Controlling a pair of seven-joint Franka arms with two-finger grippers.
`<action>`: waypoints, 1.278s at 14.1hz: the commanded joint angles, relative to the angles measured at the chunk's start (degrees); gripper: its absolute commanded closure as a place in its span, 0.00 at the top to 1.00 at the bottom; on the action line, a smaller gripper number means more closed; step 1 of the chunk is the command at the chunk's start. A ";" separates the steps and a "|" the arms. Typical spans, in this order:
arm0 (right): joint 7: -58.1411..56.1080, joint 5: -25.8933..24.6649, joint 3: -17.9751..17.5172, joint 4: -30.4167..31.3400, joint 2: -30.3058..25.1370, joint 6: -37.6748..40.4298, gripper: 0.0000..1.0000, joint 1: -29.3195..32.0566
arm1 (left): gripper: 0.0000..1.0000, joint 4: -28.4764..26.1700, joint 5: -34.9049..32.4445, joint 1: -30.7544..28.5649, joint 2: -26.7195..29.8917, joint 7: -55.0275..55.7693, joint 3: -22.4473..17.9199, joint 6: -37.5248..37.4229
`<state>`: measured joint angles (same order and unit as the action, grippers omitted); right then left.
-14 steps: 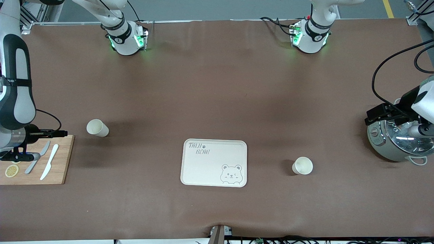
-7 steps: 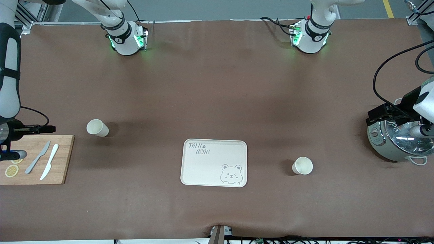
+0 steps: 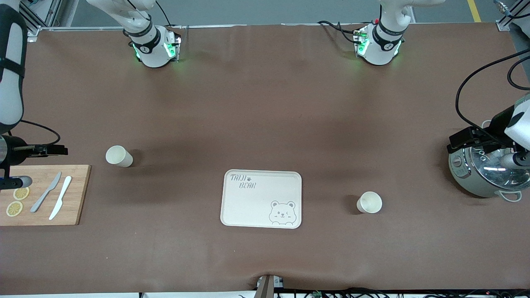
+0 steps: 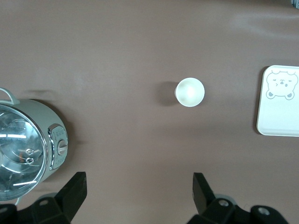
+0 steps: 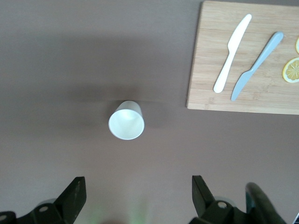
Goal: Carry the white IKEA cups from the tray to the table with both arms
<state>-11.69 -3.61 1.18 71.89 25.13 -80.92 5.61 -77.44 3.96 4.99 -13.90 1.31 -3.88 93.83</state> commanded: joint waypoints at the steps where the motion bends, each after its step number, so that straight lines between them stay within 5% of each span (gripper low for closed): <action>1: 0.17 -0.35 -0.21 0.97 -2.45 0.77 1.00 -0.86 | 1.00 0.10 -0.53 -0.34 0.27 -1.14 0.10 -0.67; 12: 7.65 -0.26 -0.12 13.27 -15.45 -6.08 1.00 -2.36 | 1.00 0.10 -0.45 -0.86 0.27 -1.31 0.18 -0.67; 18: 12.28 -0.09 -0.21 14.07 -18.10 -5.82 1.00 -2.36 | 1.00 0.10 -0.45 -0.86 0.27 -1.31 0.18 -0.58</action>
<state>-3.18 -3.57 1.14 83.68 9.53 -85.94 3.48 -77.44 3.96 4.49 -13.90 1.30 -3.88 93.83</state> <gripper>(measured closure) 0.000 0.000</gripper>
